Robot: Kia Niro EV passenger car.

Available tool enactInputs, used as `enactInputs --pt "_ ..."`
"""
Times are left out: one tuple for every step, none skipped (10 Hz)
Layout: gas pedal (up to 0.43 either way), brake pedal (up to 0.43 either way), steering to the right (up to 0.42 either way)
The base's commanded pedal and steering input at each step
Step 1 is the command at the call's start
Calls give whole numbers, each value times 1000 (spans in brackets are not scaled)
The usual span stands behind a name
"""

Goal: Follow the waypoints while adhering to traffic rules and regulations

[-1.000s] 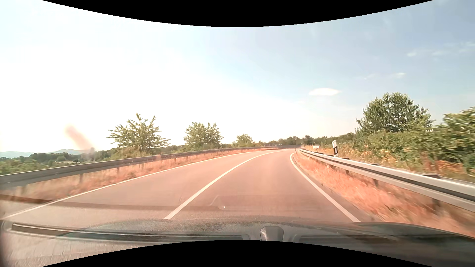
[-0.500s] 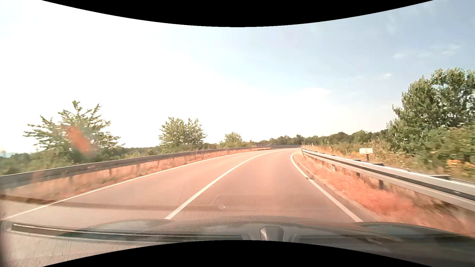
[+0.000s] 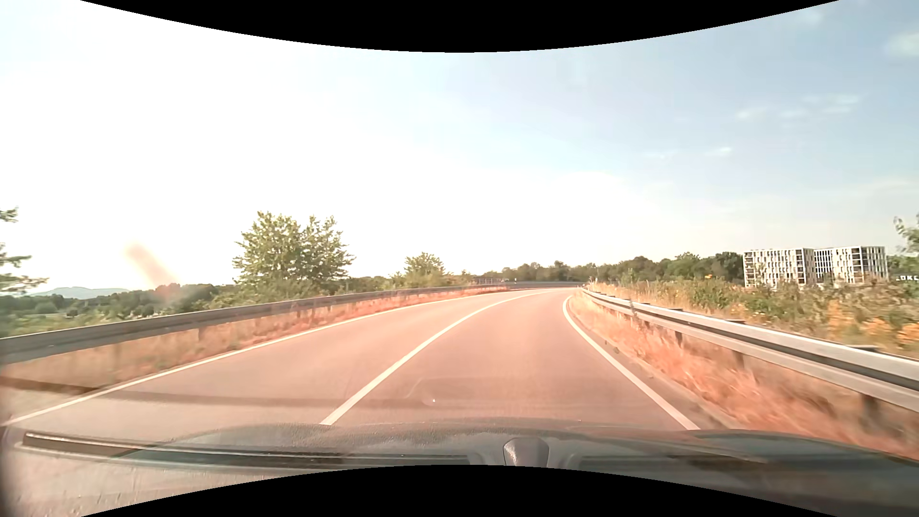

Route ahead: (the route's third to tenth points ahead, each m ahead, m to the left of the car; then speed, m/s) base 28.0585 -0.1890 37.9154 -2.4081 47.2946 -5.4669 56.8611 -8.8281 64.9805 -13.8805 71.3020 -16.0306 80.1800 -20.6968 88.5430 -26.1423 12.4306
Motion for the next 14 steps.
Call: enactInputs --pt "157 0 39" --pt "157 0 37" --pt "157 0 36" --pt "157 0 35" --pt "157 0 35" --pt "157 0 34" --pt "157 0 32" --pt "157 0 32" --pt "157 0 31" --pt "157 0 31" --pt "157 0 31" --pt "157 0 31" --pt "157 0 34" --pt "157 0 35"
